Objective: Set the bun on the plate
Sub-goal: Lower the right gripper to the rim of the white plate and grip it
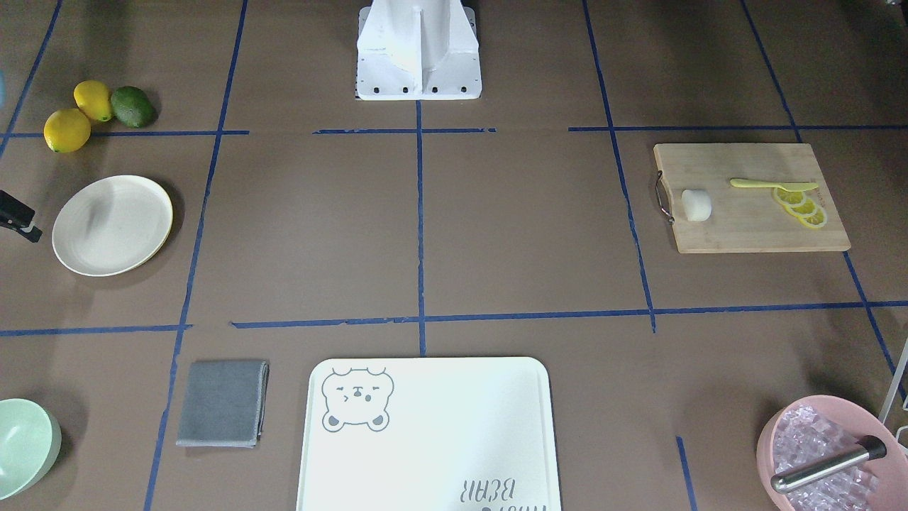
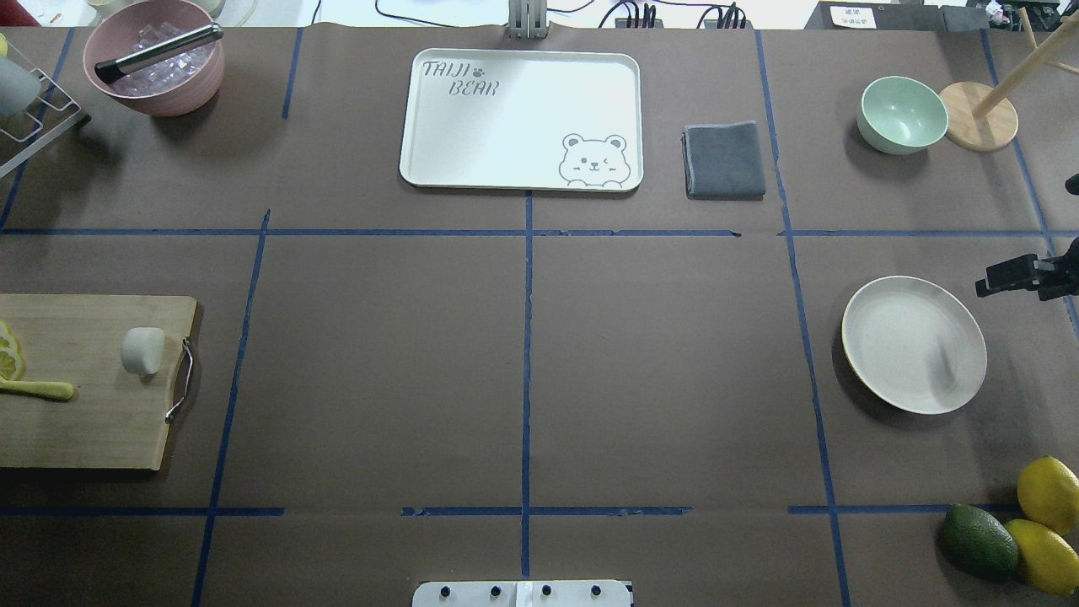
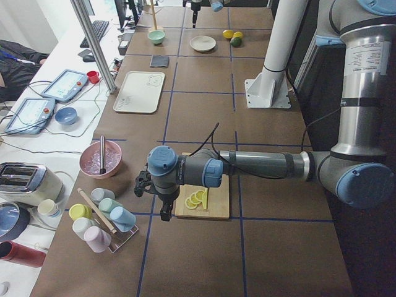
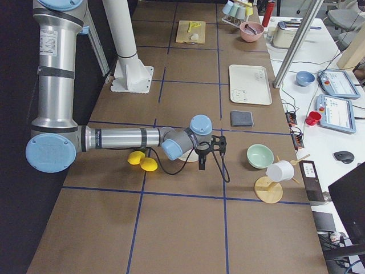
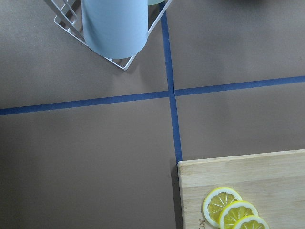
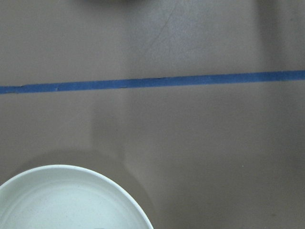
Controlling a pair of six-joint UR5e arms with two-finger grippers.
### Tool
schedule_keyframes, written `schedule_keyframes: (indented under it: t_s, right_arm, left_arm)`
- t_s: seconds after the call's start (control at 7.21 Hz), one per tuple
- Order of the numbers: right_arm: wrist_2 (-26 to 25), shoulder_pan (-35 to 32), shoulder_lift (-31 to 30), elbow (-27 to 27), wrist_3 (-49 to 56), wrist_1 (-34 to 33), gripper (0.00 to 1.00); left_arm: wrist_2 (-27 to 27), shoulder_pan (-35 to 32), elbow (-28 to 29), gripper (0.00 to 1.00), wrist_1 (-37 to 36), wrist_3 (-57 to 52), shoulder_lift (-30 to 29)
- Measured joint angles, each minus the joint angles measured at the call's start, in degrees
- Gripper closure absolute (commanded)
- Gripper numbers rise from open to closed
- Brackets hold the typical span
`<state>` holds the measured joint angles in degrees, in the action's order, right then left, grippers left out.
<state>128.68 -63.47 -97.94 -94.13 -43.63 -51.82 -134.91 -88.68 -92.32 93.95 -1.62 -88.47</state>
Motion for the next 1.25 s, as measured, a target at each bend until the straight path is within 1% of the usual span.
schedule_keyframes:
  t_s: [0.28, 0.55, 0.69, 0.83, 0.97, 1.11, 1.25]
  right_arm:
    - [-1.0, 3.2, -1.4, 0.6, -1.3, 2.2, 0.03]
    - [-1.2, 5.2, -1.6, 1.3, -1.4, 2.4, 0.11]
    - [-1.1, 5.9, -1.6, 1.5, -1.5, 2.4, 0.18]
    - [-1.1, 6.3, -1.6, 1.7, -1.5, 2.4, 0.33]
    - [-0.8, 6.4, -1.6, 1.9, -1.5, 2.4, 0.52]
    - [-0.6, 6.5, -1.7, 2.0, -1.4, 2.4, 0.74]
    - [-0.4, 6.5, -1.7, 2.0, -1.4, 2.4, 0.91]
  left_arm:
    - [0.0, 0.1, 0.0, 0.00, 0.0, 0.1, 0.0]
    - [0.0, 0.1, -0.2, 0.00, 0.0, 0.1, 0.0]
    - [0.0, 0.1, -0.2, 0.00, 0.1, 0.1, 0.0]
    - [0.0, 0.1, -0.3, 0.00, 0.1, 0.1, 0.0]
    - [0.0, 0.1, -0.3, 0.00, 0.1, 0.1, 0.0]
    - [0.0, 0.1, -0.3, 0.00, 0.1, 0.1, 0.0]
    - [0.0, 0.1, -0.3, 0.00, 0.1, 0.1, 0.0]
